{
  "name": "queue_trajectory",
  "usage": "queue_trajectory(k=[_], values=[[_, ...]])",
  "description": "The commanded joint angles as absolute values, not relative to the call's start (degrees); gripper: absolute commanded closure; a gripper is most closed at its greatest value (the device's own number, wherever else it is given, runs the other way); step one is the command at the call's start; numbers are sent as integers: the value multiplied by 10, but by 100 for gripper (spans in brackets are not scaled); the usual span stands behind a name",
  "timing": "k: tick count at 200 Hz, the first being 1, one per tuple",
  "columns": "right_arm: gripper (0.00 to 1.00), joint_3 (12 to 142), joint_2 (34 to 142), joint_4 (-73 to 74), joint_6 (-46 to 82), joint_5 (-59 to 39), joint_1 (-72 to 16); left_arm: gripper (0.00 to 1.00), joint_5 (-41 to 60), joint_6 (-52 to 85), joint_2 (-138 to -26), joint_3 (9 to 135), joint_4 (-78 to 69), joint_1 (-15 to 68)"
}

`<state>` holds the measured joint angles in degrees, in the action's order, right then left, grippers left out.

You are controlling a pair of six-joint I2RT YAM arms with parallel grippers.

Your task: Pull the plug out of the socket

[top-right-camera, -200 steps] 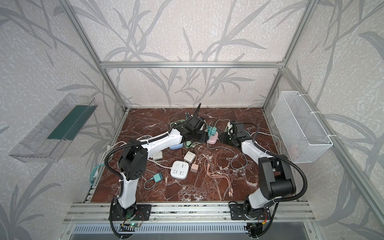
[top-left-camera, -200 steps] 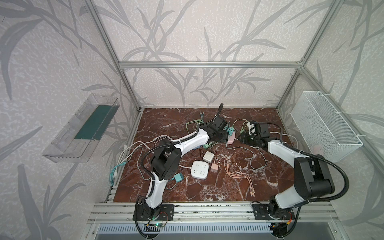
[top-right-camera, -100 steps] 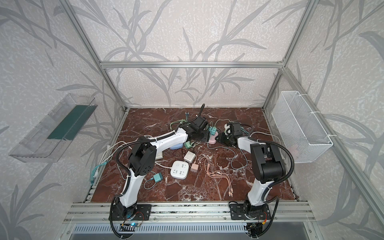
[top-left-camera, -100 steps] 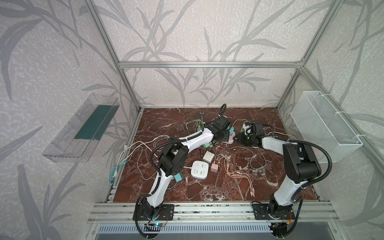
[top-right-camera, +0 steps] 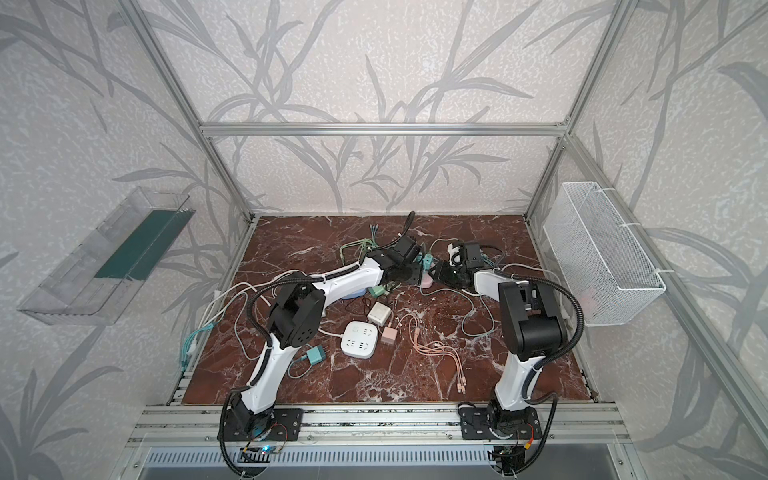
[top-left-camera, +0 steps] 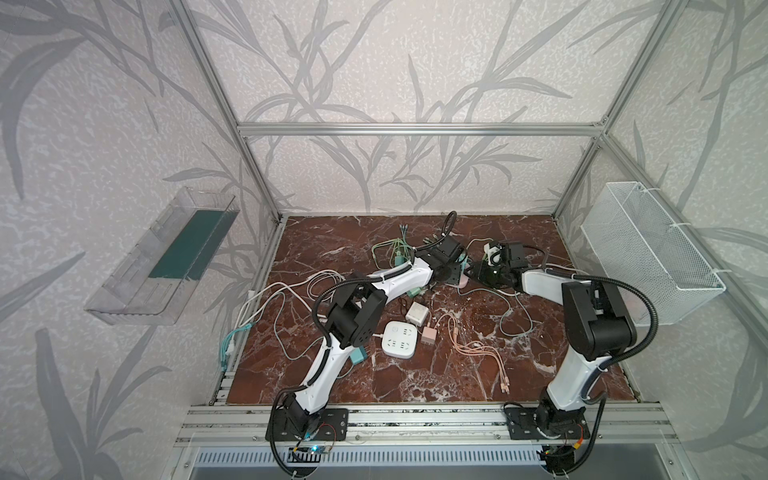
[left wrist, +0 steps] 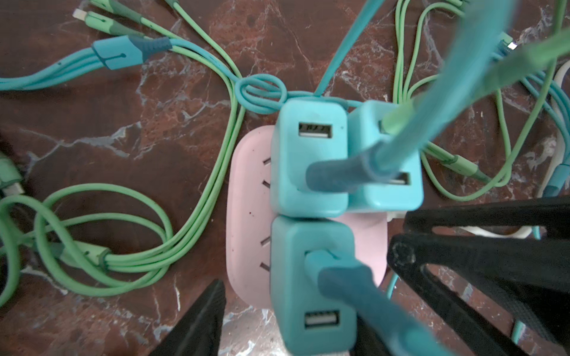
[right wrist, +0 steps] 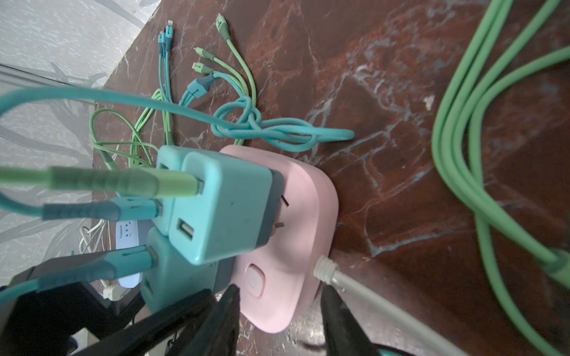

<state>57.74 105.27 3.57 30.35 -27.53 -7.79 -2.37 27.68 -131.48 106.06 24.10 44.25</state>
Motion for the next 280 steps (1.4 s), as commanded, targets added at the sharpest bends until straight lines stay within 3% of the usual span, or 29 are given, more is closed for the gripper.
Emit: queue_trajectory(k=[1,47,103,170,195,214,280], values=[[56,597,1068,28,294,-278,-75,38,-39,277,-1328,1082,226,446],[54,616,1077,5,276,-283,-75,44,-39,269,-1339,1082,206,446],[54,610,1045,-14,256,-272,-75,61,-28,255,-1349,1085,195,447],[52,619,1043,-56,229,-242,-72,68,-32,232,-1335,1079,206,454],[52,617,1039,-58,228,-240,-70,67,-35,228,-1326,1072,206,455],[52,620,1037,-61,227,-239,-69,75,-33,224,-1318,1062,198,454],[47,648,1060,-71,218,-262,-68,73,-35,220,-1302,1046,195,461]])
